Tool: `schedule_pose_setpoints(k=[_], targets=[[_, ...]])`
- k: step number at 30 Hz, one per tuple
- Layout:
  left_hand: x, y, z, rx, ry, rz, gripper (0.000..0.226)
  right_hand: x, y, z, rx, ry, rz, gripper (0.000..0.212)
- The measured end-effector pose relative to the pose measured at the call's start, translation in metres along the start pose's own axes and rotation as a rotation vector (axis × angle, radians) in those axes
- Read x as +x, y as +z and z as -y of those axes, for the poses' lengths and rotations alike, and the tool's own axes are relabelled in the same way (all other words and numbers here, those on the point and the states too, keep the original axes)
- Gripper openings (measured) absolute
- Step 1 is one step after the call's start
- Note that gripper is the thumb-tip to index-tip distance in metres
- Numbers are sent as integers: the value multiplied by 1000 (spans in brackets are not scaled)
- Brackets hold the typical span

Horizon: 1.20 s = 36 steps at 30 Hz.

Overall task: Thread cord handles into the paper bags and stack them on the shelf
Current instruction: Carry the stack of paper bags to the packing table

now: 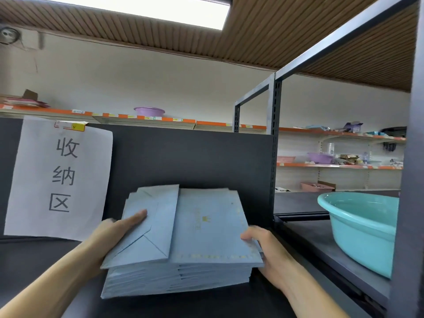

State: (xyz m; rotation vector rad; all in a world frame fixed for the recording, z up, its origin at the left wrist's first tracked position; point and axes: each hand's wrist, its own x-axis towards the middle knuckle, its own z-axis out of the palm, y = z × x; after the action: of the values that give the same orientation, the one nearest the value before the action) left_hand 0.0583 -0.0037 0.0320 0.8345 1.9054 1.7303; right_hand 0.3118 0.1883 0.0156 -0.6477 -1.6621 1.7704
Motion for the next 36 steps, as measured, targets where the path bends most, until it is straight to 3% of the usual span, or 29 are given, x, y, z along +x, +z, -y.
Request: schedule_pose_setpoints(k=[3,6,8,11,13,16,18,23,28,34,36], targets=[[-2,-5,-14,-112,111,-163,84,1,7,-3,5,-111,-1,62],[-21,-18,-23,-230,266,-79,97,1,19,-8,69,-214,9,64],[-27,-25,-20,-279,364,13,88,-1,28,-12,127,-282,23,62],[-38,-29,-5,-307,466,-13,64,-2,38,-18,85,-353,67,110],[-42,-29,7,-324,496,-21,82,-2,43,-18,42,-332,82,120],[-44,-26,17,-309,504,-79,109,-1,44,-21,40,-313,83,117],[-46,-22,19,-289,508,-86,105,0,44,-27,23,-341,81,110],[-51,-11,24,-213,496,-187,91,-8,50,-33,-15,-393,96,61],[-60,-20,11,-159,461,-283,56,-13,66,-23,-39,-476,-7,59],[-102,-88,-10,-166,375,-411,55,-22,133,6,-47,-419,175,81],[-122,-121,-13,-176,352,-499,48,-23,167,10,-1,-393,294,68]])
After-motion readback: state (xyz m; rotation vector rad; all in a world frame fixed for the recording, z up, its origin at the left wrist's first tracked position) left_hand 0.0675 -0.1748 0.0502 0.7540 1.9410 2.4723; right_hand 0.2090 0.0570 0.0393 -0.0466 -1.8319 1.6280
